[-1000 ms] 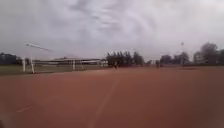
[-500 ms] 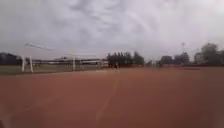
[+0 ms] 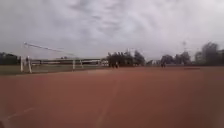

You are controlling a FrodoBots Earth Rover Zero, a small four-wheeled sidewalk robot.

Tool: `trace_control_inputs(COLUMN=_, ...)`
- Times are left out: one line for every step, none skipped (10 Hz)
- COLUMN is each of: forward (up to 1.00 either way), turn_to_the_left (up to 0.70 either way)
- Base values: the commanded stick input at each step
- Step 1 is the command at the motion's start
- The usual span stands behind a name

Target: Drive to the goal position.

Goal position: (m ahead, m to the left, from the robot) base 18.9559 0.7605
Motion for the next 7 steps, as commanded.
trace_control_inputs(forward=0.46, turn_to_the_left=0.0)
trace_control_inputs(forward=0.46, turn_to_the_left=0.0)
trace_control_inputs(forward=0.46, turn_to_the_left=0.0)
trace_control_inputs(forward=0.46, turn_to_the_left=0.0)
trace_control_inputs(forward=0.46, turn_to_the_left=0.0)
trace_control_inputs(forward=0.46, turn_to_the_left=0.0)
trace_control_inputs(forward=0.46, turn_to_the_left=0.0)
